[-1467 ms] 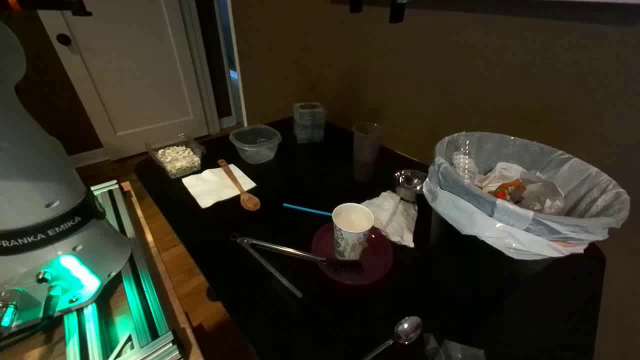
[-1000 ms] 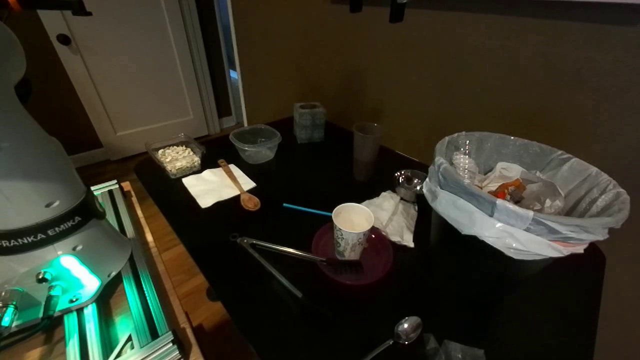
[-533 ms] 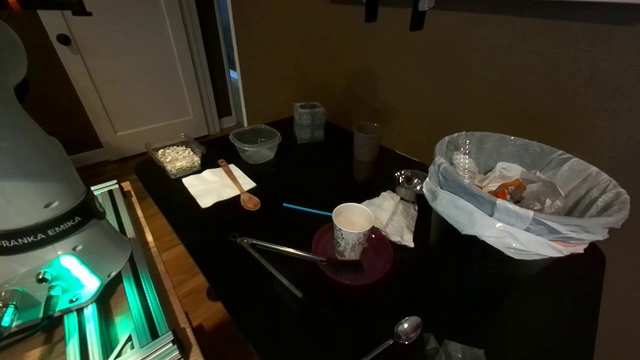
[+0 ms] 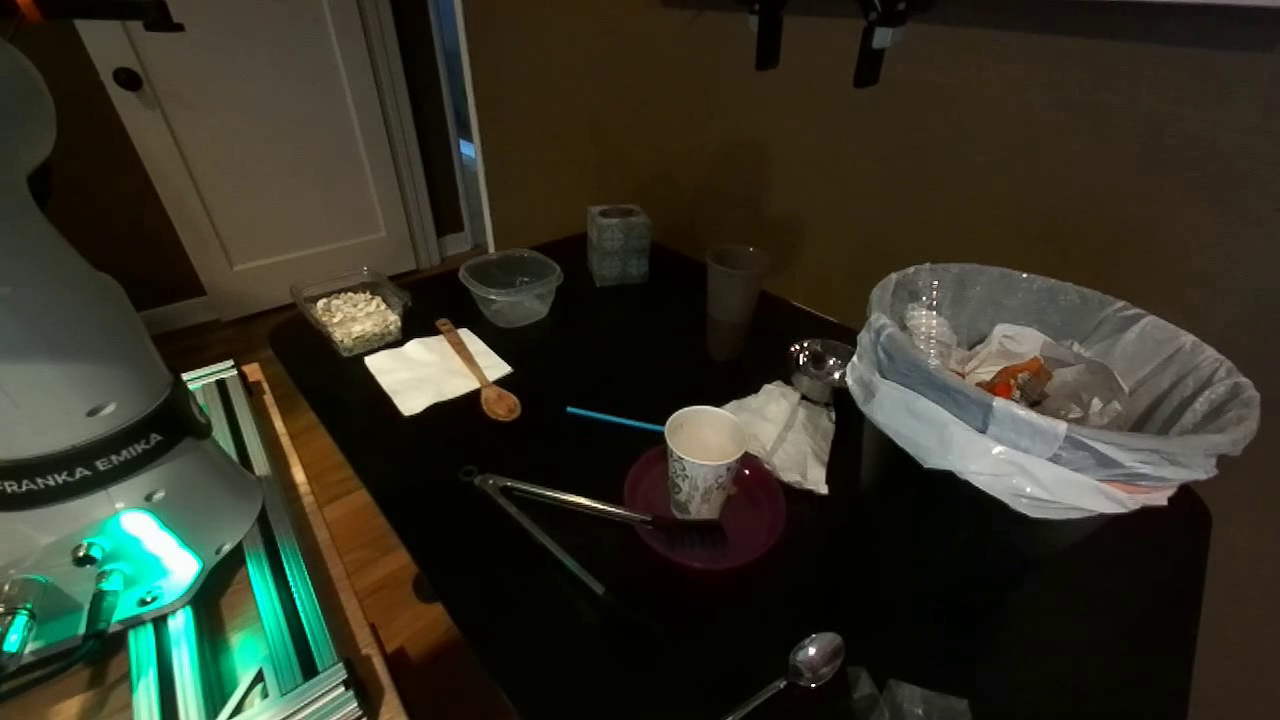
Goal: Move the black bin backwards.
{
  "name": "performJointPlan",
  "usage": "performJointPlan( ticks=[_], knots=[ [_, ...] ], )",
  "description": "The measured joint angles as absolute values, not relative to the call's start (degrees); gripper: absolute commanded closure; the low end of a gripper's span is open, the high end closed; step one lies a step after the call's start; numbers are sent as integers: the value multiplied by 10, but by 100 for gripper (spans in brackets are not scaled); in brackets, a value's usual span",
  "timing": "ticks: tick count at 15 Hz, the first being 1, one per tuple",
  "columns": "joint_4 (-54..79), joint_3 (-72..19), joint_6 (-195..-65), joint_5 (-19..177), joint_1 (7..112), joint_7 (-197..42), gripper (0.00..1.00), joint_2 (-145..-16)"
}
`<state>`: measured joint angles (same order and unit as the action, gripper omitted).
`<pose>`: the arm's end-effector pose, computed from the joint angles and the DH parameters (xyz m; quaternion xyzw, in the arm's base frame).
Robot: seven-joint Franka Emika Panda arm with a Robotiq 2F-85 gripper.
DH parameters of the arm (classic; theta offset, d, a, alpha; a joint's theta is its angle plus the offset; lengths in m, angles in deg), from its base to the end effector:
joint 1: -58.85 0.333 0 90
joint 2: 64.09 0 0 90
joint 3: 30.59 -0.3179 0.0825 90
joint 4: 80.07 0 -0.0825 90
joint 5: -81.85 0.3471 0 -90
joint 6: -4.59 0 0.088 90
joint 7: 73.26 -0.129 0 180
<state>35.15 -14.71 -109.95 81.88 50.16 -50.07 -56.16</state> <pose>0.4509 -0.2123 0.5153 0.9979 -0.0120 0.0632 0.0070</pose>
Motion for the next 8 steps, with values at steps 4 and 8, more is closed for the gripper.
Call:
performJointPlan(
  ticks=[4,8],
  knots=[
    [338,-148,-1100,818,499,-504,0,-570],
    [257,-144,-1098,819,483,-468,0,-637]
  ],
)
